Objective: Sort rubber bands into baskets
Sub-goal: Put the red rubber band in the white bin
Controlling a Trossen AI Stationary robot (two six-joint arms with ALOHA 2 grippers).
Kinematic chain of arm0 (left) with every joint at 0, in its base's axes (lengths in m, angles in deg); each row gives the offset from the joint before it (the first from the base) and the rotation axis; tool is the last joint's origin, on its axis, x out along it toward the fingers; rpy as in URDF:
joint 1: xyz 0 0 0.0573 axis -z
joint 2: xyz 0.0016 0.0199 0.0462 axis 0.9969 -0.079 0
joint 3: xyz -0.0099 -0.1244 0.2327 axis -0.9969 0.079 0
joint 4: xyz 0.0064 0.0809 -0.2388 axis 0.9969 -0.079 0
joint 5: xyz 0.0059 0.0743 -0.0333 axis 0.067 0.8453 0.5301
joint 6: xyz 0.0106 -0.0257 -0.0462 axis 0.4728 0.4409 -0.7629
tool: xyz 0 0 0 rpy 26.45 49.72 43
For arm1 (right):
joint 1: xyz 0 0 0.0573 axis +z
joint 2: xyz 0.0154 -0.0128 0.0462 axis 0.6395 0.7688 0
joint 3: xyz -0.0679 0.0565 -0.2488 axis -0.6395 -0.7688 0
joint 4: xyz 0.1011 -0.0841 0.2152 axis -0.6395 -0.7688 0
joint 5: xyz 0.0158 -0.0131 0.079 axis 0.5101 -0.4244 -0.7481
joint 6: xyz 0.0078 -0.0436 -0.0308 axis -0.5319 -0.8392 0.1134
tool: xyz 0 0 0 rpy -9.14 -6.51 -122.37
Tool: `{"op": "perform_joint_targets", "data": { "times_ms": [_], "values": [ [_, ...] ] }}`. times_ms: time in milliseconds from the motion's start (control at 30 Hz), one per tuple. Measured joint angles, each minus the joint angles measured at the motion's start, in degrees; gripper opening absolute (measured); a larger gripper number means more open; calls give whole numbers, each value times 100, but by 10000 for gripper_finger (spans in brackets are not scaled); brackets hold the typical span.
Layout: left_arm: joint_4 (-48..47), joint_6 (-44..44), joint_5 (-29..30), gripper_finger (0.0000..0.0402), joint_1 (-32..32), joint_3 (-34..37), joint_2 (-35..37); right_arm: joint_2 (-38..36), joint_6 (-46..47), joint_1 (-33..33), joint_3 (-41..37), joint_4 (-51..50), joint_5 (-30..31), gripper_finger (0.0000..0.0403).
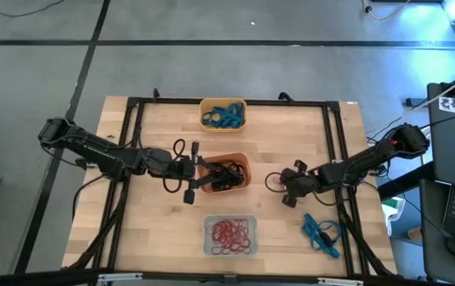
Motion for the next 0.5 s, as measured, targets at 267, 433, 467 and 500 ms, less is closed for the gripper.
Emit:
{"op": "perform_joint_targets", "data": {
  "times_ms": [267, 433, 467, 500],
  "values": [
    [0, 2, 1, 141, 0, 0, 0, -13, -456, 0, 39, 1022, -26, 2],
    [0, 4, 0, 141, 0, 0, 0, -22, -638, 0, 86, 1356, -116, 1],
    [0, 4, 0, 141, 0, 0, 0, -22, -638, 0, 118, 1344, -118, 1],
    [0, 4, 0, 141, 0, 0, 0, -22, -643, 1, 156, 1344, -122, 1]
  ]
}}
